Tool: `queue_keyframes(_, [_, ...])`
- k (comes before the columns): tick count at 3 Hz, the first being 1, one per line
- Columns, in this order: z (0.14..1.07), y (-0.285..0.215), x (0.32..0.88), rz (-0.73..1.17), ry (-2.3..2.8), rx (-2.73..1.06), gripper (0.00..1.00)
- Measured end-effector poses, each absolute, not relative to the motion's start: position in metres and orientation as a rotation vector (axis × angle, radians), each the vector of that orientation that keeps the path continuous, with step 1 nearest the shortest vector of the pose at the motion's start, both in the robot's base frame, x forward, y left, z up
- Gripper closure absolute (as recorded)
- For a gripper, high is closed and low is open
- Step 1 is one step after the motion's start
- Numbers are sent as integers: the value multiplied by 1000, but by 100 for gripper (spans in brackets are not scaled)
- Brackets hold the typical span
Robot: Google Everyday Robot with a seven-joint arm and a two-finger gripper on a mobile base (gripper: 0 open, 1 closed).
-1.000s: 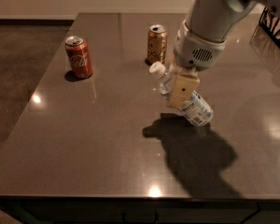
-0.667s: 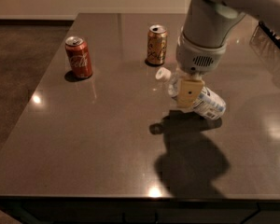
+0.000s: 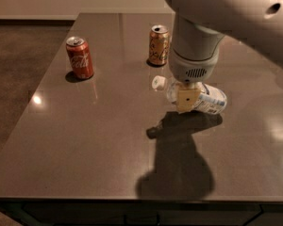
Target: Knock blue plastic bottle over
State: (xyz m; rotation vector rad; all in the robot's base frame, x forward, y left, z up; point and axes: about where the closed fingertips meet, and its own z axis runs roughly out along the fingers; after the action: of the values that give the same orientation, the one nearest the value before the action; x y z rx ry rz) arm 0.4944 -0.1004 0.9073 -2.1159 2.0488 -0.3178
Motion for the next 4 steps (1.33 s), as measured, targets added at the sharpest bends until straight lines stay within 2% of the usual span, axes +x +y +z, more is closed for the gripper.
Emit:
queue_keyframes(3, [882,-71,472,-330,1897,-2344,14])
queue_keyframes(4, [870,-58,465,-286,1874,-2383,0])
